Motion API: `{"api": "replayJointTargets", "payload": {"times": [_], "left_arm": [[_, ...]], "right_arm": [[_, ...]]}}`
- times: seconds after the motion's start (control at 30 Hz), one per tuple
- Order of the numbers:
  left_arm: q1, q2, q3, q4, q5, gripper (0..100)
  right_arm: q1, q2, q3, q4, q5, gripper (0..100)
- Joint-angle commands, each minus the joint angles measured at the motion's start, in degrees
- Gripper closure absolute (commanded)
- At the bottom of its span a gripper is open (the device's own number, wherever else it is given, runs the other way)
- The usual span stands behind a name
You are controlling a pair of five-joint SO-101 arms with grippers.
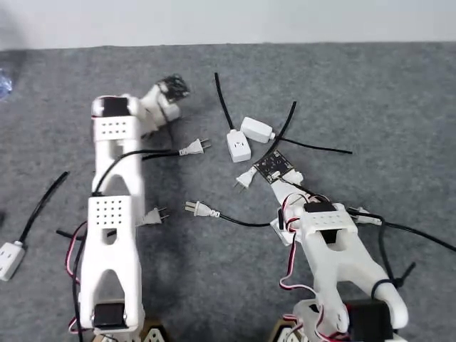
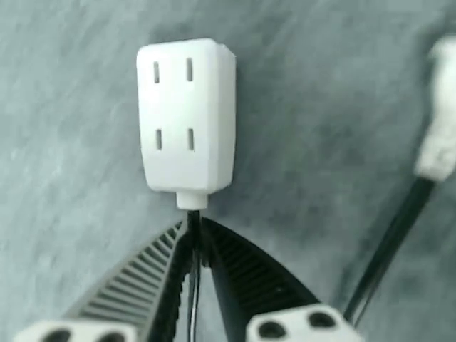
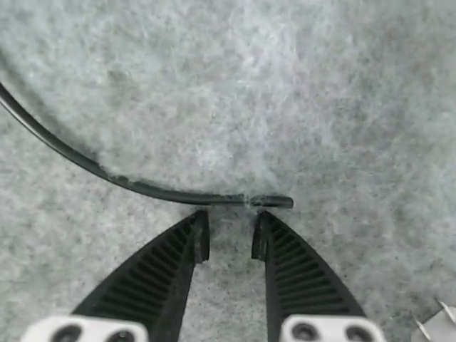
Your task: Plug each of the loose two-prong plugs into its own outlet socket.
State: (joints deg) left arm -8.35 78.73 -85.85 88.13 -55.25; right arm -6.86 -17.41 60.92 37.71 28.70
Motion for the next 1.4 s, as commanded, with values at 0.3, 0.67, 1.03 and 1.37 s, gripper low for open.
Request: {"api": "replayJointTargets", "payload": {"times": [0.3,0.67,1.03,1.37], "left_arm": [[-12.1,-5.4,-9.5,12.7,-2.4,99],[-30.2,-17.1,1.5,12.7,-8.3,99],[-11.9,-31.1,13.4,8.1,12.3,79],[-5.5,-18.5,16.8,-6.2,14.8,71]], "right_arm": [[-0.6,0.0,-0.1,-0.8,-0.2,89.4],[-0.6,0.0,-0.1,-0.9,-0.2,89.4],[-0.6,0.0,-0.1,-0.9,-0.2,89.4],[-0.5,0.0,-0.1,-0.9,-0.2,89.4]]}}
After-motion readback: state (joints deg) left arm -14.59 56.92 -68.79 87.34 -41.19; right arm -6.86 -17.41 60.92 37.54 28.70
